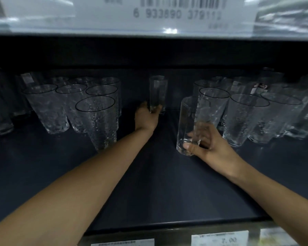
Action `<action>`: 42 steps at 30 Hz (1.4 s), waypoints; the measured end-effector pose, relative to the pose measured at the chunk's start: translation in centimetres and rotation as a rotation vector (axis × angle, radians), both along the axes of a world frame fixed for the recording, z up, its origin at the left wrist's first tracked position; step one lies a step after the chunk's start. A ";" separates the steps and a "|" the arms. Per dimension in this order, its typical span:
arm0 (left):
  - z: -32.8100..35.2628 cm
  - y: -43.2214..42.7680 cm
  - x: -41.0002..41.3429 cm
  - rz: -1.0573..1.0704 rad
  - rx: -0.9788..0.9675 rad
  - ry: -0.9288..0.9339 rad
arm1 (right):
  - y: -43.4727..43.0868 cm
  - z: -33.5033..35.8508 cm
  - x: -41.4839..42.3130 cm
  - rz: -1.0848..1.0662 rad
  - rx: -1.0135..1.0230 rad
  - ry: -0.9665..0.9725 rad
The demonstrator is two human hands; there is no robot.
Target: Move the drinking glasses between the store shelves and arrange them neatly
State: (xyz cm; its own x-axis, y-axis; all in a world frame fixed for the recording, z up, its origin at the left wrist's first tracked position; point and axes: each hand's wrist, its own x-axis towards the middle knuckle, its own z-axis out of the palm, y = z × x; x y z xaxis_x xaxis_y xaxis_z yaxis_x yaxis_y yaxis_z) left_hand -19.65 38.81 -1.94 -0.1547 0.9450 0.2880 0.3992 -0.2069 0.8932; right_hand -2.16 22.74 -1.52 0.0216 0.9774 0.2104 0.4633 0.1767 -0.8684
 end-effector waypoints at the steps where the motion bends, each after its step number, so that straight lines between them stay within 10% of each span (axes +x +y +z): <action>1: -0.1 -1.2 -0.3 -0.023 0.002 0.065 | -0.1 0.1 0.0 -0.003 0.000 -0.007; 11: -0.3 -15.9 -11.0 -0.587 -0.005 0.913 | 0.0 0.7 -2.6 -0.069 0.069 -0.274; 42: -0.6 -17.1 -12.8 -0.555 0.091 0.858 | 10.3 0.0 -9.8 -0.279 0.090 -0.153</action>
State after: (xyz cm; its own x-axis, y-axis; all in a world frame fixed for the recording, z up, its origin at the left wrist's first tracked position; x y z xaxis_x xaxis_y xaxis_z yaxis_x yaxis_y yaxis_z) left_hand -32.45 21.73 -2.50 0.5893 0.7898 0.1698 0.7236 -0.6095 0.3239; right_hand -11.99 33.08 -1.53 0.2475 0.9156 0.3168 0.6286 0.0971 -0.7716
